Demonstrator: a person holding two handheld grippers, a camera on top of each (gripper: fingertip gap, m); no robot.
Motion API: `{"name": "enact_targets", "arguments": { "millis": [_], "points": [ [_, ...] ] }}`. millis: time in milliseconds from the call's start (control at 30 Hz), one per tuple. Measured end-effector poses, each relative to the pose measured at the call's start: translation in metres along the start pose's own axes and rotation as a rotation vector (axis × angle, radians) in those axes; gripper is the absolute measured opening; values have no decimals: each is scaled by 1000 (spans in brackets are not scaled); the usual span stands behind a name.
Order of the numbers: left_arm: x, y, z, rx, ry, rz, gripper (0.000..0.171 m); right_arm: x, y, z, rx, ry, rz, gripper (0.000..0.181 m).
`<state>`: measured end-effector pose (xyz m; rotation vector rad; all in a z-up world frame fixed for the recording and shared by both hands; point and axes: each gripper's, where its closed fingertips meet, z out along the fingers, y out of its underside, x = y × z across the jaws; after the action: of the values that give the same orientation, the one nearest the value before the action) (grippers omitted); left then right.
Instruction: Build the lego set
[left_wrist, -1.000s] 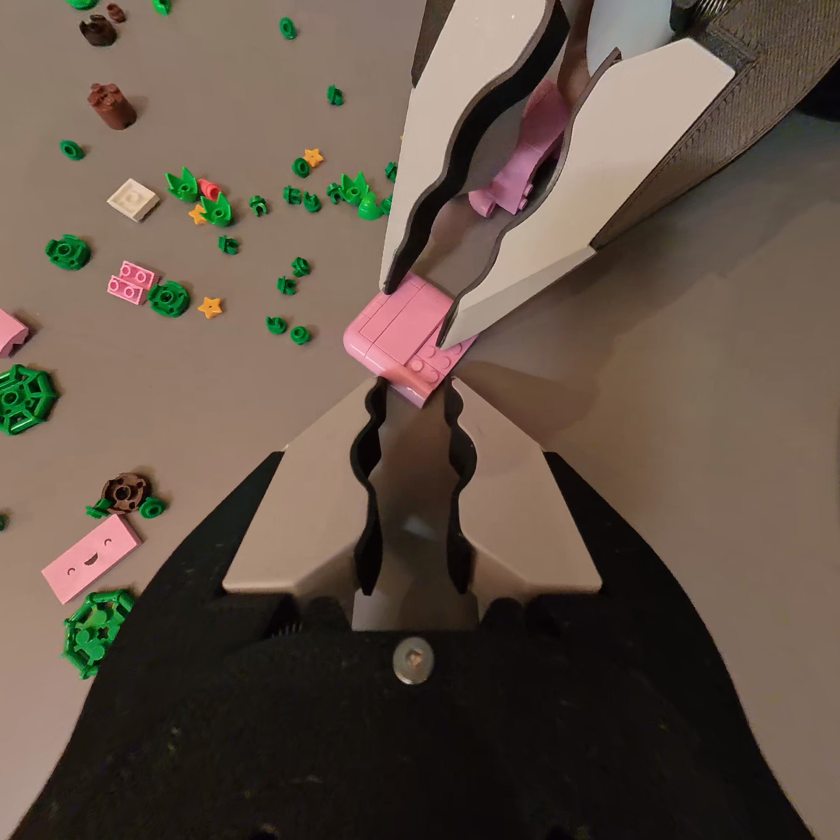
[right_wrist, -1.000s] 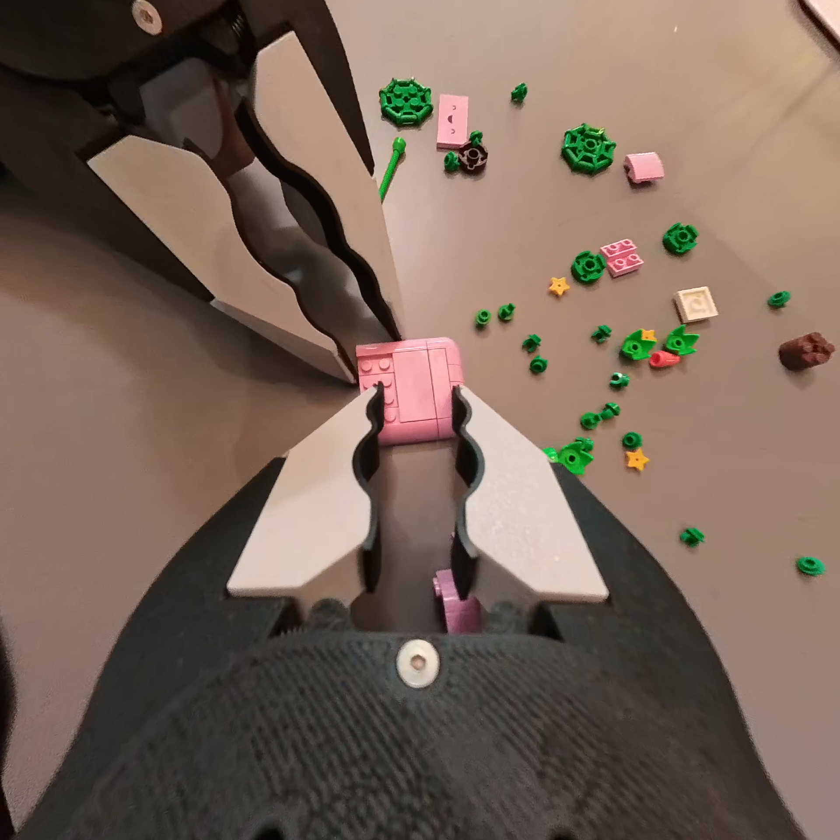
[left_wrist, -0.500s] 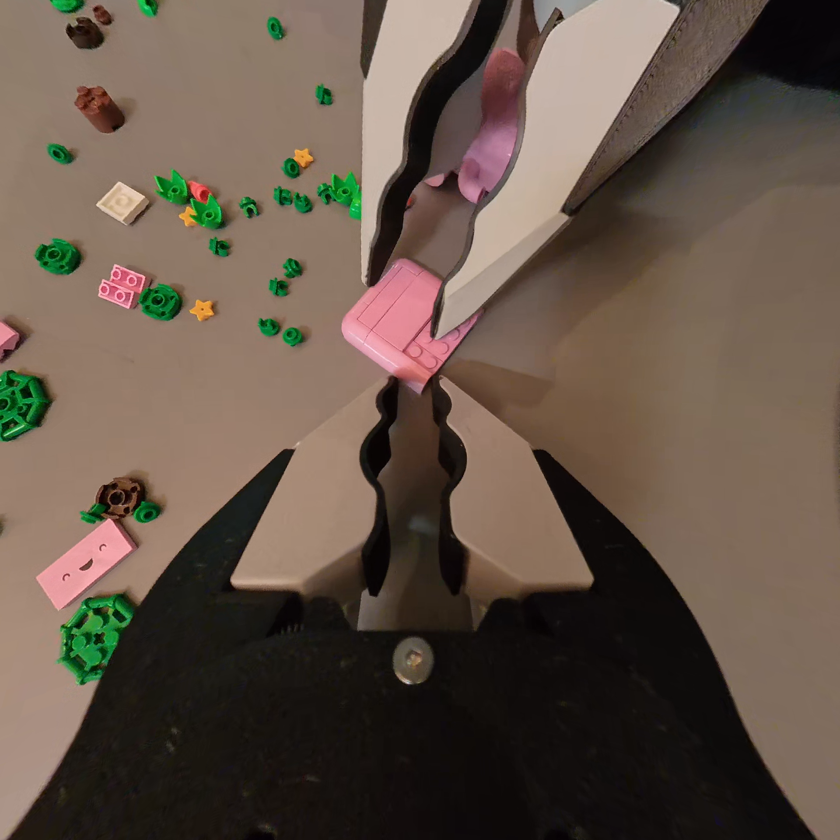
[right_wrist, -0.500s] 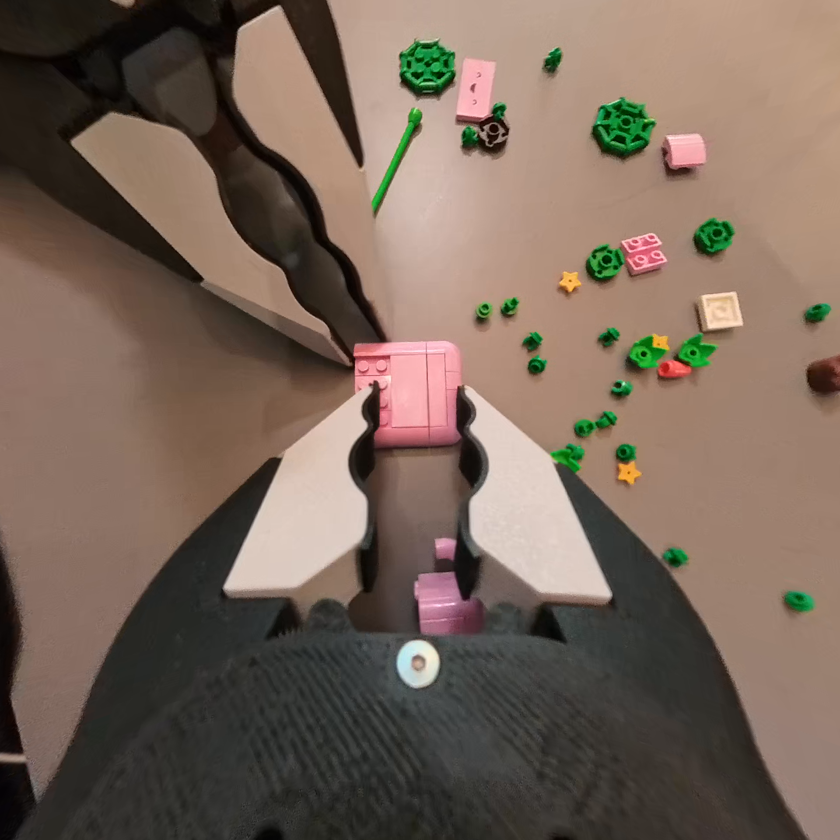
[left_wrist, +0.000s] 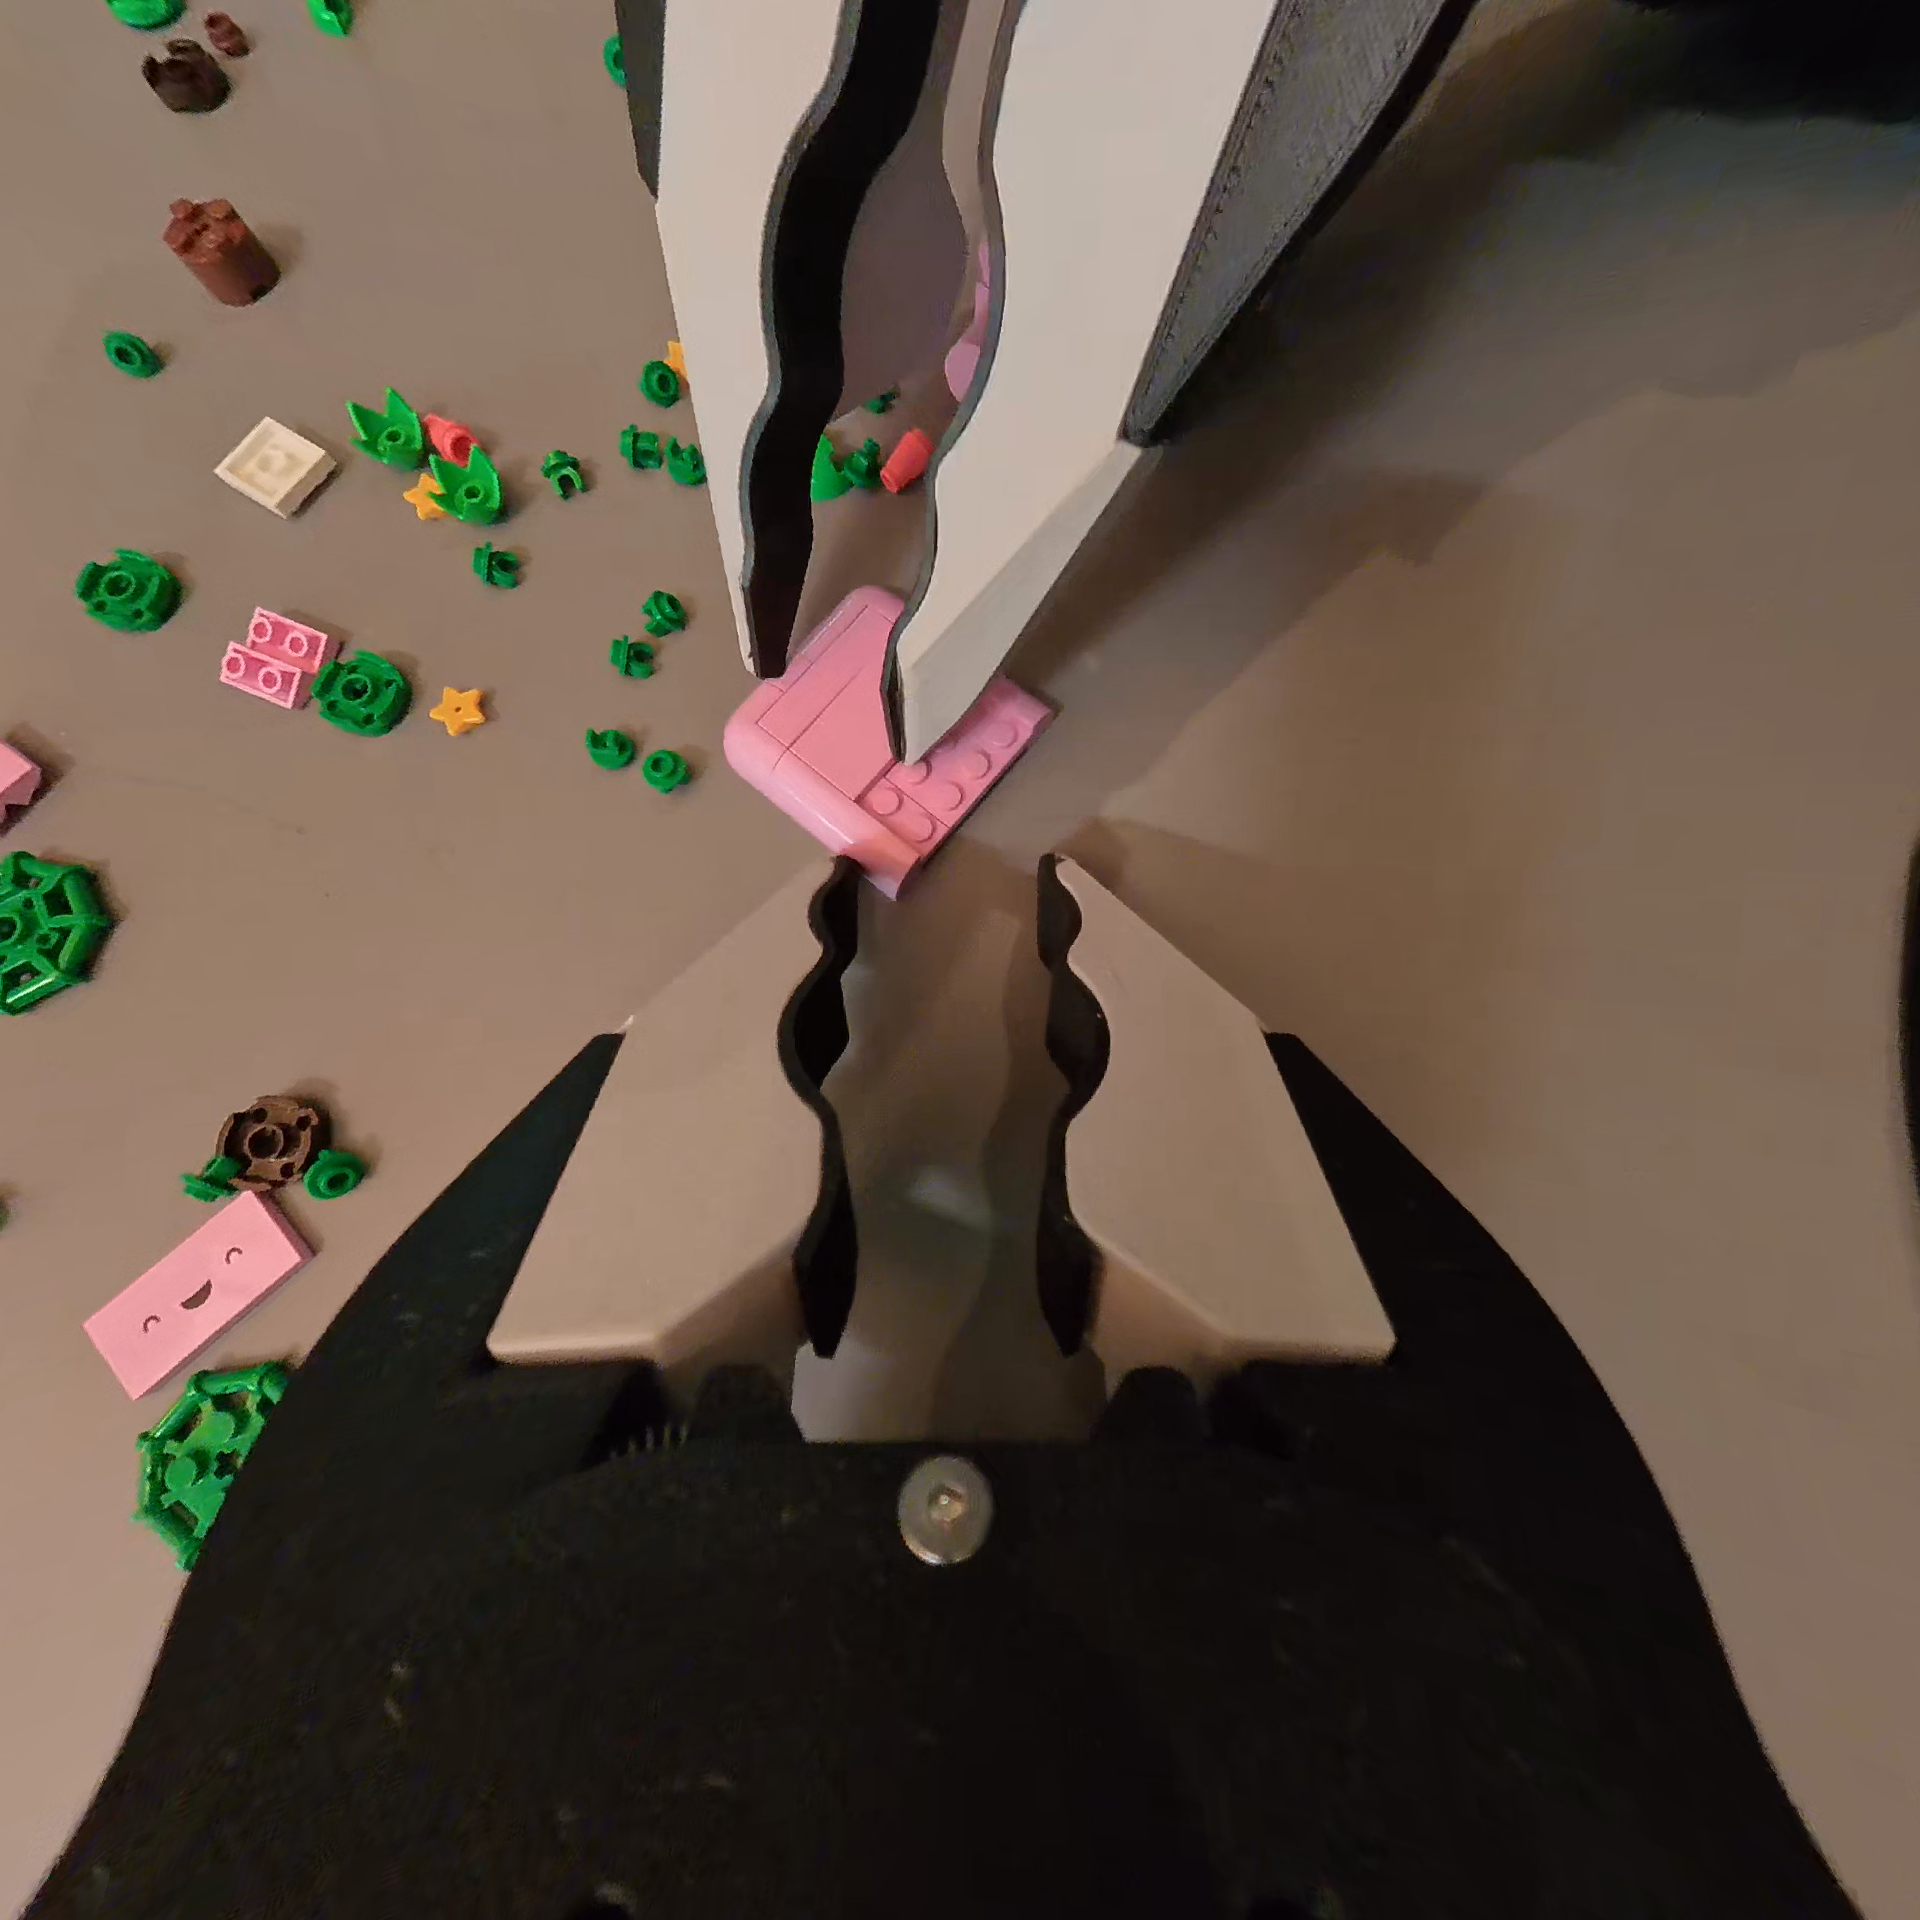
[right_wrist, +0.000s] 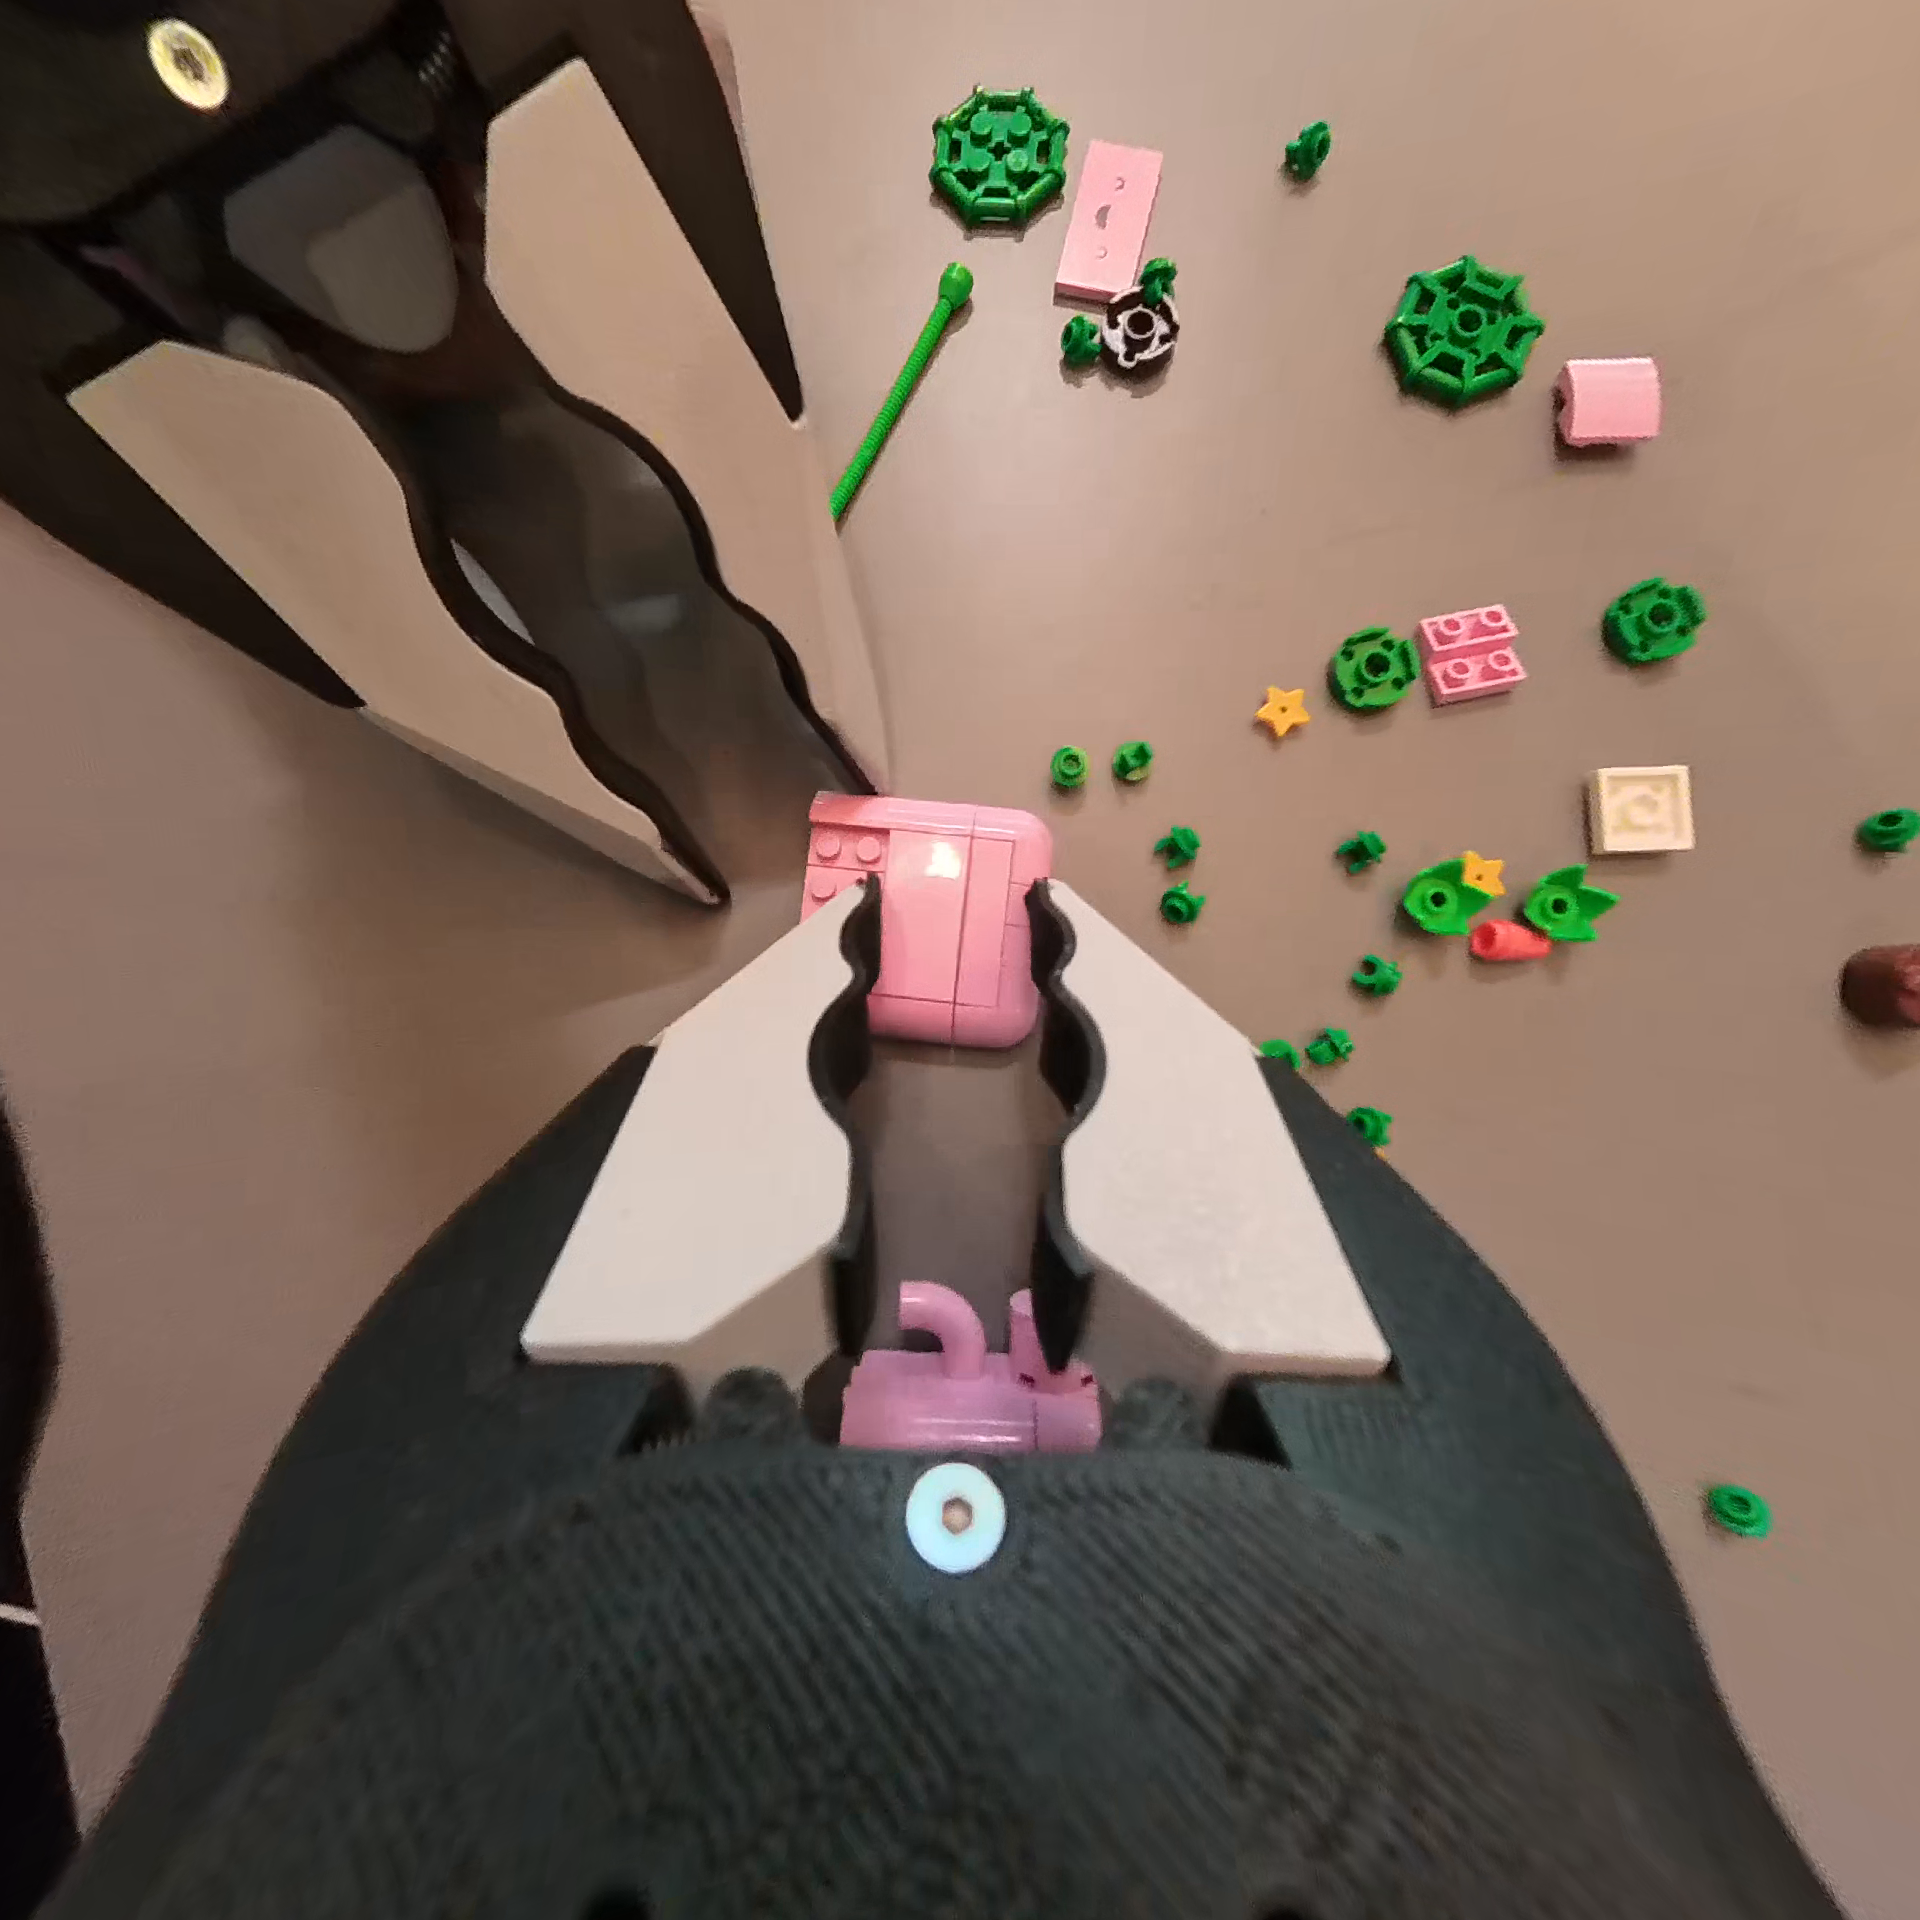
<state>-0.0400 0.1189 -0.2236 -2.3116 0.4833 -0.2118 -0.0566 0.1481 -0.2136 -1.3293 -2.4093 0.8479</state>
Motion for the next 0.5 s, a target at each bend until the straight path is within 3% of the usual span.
{"name": "enact_targets", "arguments": {
  "millis": [200,233,300,500],
  "points": [
    [1,0,0,1,5,3,31,-2,-1,-2,7,4,-48,25],
    [1,0,0,0,8,4,30,-6,-2,-2,11,-10,-74,0],
    [5,0,0,-1,16,26,16,-6,0,7,15,26,-102,0],
    [2,0,0,-2,-11,31,20,-5,-3,-1,24,47,-109,0]
  ]
}}
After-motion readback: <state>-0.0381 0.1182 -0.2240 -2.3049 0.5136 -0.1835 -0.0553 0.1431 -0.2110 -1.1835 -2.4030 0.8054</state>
